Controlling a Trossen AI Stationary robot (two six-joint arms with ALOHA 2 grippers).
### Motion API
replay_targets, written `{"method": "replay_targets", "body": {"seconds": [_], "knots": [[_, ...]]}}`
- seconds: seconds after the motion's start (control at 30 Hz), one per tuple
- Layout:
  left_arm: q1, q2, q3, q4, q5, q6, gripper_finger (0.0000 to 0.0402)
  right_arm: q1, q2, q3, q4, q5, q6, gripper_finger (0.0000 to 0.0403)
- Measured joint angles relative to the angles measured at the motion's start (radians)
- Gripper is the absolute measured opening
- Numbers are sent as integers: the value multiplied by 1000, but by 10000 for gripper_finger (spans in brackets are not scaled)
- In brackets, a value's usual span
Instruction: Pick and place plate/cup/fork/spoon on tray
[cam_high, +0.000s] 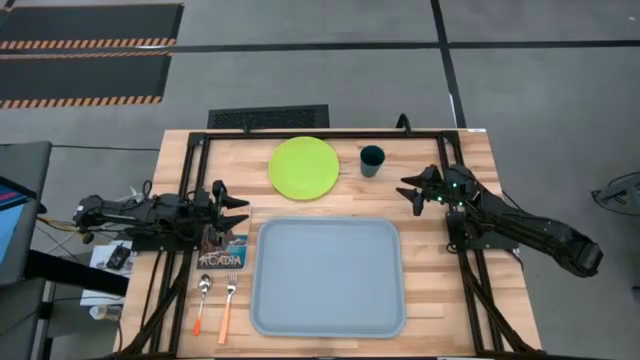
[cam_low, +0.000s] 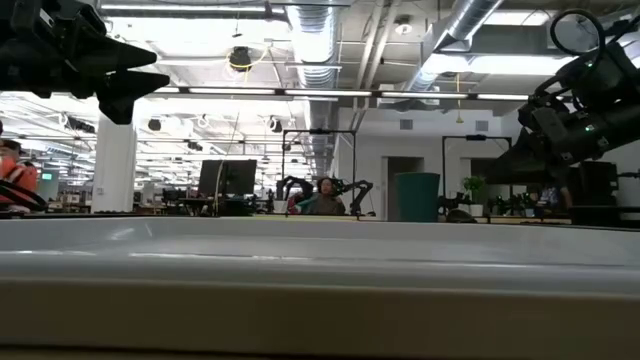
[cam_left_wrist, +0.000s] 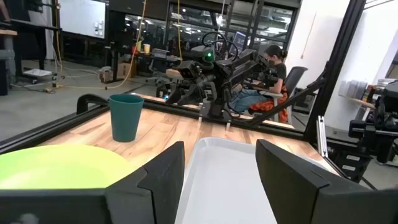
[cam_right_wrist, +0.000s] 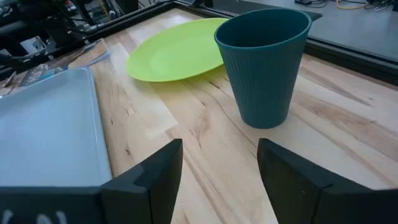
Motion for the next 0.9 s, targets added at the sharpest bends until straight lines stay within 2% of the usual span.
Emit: {"method": "replay_targets", "body": {"seconds": [0.27, 0.43, 0.73, 0.9], "knots": [[0, 0, 0, 0, 0, 0, 188, 0, 0, 0, 1, 0, -2, 233], [0, 0, 0, 0, 0, 0, 188, -2, -1, 1, 63, 23, -95, 233], [0, 0, 0, 0, 0, 0, 188, -1, -1, 5, 75, 26, -100, 233], [0, 0, 0, 0, -5, -1, 188, 0, -1, 5, 85, 26, 85, 233]]}}
